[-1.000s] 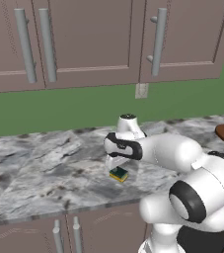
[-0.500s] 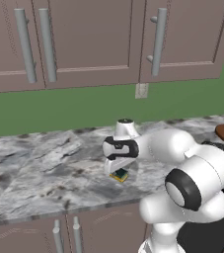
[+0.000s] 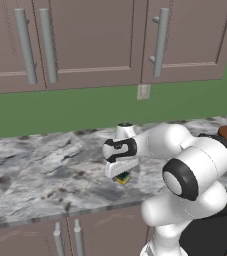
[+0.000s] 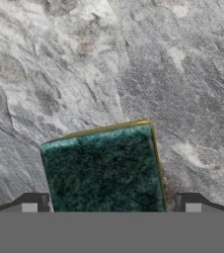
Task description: Pick up the sponge from the counter and clean the cutting board by briefly scrubbing or pressing down on the cutting board. Once finished, release the sponge.
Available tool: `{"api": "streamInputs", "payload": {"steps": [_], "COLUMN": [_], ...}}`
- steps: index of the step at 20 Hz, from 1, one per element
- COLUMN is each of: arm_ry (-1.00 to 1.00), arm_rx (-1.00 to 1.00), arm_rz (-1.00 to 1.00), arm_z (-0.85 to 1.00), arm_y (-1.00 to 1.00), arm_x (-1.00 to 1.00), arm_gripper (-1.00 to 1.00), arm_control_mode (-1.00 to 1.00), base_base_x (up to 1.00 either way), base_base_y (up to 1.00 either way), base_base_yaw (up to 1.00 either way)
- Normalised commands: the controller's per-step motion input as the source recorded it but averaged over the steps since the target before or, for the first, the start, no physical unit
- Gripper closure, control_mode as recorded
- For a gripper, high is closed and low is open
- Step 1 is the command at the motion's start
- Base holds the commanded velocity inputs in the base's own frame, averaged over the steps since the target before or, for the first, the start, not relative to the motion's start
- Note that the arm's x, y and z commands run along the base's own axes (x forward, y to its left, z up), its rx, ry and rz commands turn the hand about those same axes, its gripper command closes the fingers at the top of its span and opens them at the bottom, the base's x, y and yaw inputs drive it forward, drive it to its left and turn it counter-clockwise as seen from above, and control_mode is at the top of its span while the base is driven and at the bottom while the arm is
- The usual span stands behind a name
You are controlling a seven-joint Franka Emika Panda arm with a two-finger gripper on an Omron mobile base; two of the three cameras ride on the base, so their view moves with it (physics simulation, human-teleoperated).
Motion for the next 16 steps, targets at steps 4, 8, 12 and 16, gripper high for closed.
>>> {"api": "streamInputs", "payload": {"steps": [4, 8, 12, 16], "arm_ry": [0.0, 0.0, 0.0, -0.01], "arm_rx": [0.0, 0.0, 0.0, 0.0], "arm_rz": [0.0, 0.0, 0.0, -0.03], "arm_z": [-0.09, -0.04, 0.0, 0.18], "arm_y": [0.02, 0.0, 0.0, -0.06], "arm_x": [0.0, 0.0, 0.0, -0.22], "arm_gripper": [-1.0, 1.0, 1.0, 1.0], "arm_control_mode": [-1.0, -1.0, -1.0, -1.0], "base_base_x": [0.0, 0.0, 0.0, 0.0], "base_base_y": [0.0, 0.0, 0.0, 0.0], "base_base_yaw": [0.0, 0.0, 0.0, 0.0]}}
